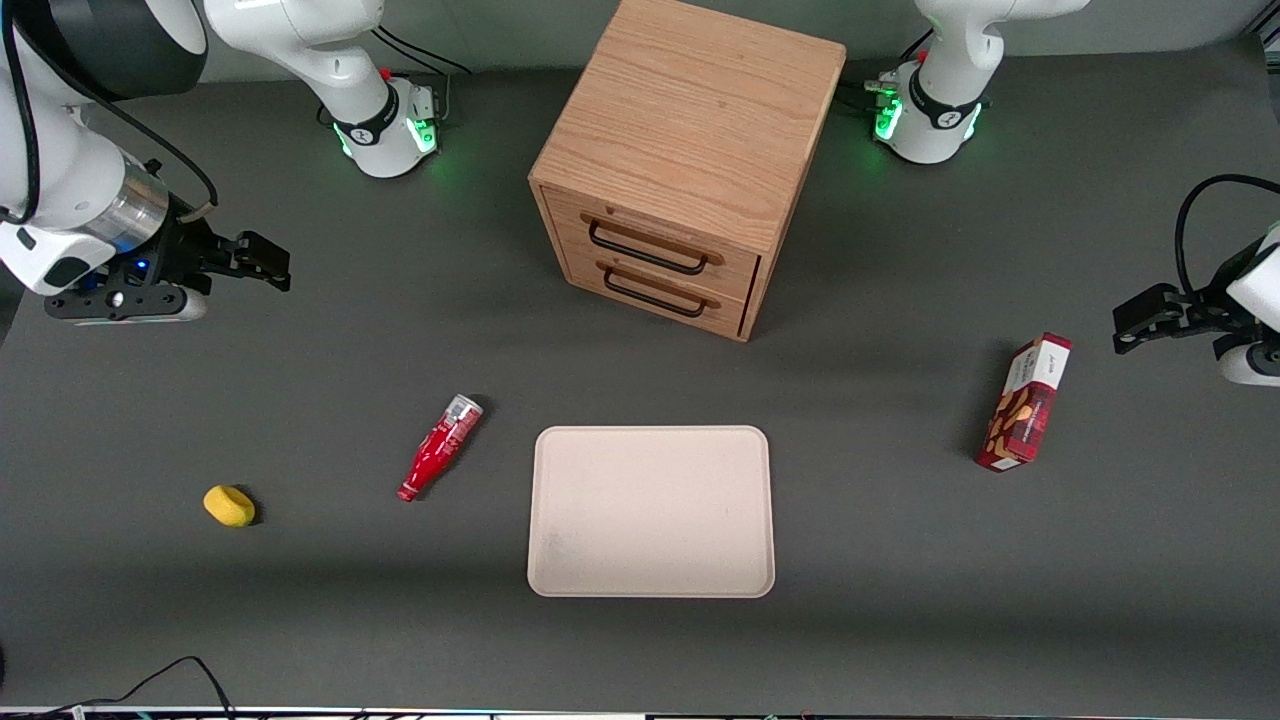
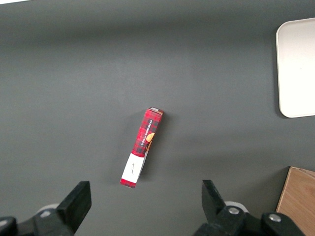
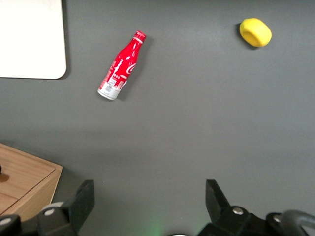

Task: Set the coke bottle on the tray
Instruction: 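Move the right gripper down over the red Coca-Cola bottle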

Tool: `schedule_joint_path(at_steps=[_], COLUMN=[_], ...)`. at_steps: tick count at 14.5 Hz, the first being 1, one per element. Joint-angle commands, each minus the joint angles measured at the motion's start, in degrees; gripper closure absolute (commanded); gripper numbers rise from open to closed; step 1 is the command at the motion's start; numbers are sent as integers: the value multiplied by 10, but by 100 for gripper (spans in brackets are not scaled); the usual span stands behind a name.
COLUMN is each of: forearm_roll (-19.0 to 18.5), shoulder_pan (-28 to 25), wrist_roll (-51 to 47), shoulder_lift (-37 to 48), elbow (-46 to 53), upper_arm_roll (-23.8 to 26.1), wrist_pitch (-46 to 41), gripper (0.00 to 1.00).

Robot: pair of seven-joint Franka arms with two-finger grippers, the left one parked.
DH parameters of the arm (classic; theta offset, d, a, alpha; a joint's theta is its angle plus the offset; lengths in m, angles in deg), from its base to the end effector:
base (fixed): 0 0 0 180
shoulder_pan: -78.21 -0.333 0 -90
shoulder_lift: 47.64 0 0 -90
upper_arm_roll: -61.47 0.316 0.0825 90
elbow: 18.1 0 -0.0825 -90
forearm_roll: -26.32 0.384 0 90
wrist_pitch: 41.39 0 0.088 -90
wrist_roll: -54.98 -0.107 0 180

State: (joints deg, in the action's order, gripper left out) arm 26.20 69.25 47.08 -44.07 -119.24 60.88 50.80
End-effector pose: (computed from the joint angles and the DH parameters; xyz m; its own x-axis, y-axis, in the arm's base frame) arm 0.5262 0.0771 0.5699 0.9957 0.0077 -0.0927 0.0091 -0.9999 0.0143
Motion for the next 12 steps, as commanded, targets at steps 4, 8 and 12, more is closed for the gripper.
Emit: schedule_joint_path(at_steps=[4, 8, 12], forearm_roll=[20, 20, 13], shoulder_pan=[11, -1, -6], wrist_roll=[17, -65, -152], shoulder_lift=[-14, -57, -139], elbow=[22, 23, 19], upper_arm_roll=[4, 11, 37], wrist_pitch=[-13, -10, 69], gripper=[0, 0, 0])
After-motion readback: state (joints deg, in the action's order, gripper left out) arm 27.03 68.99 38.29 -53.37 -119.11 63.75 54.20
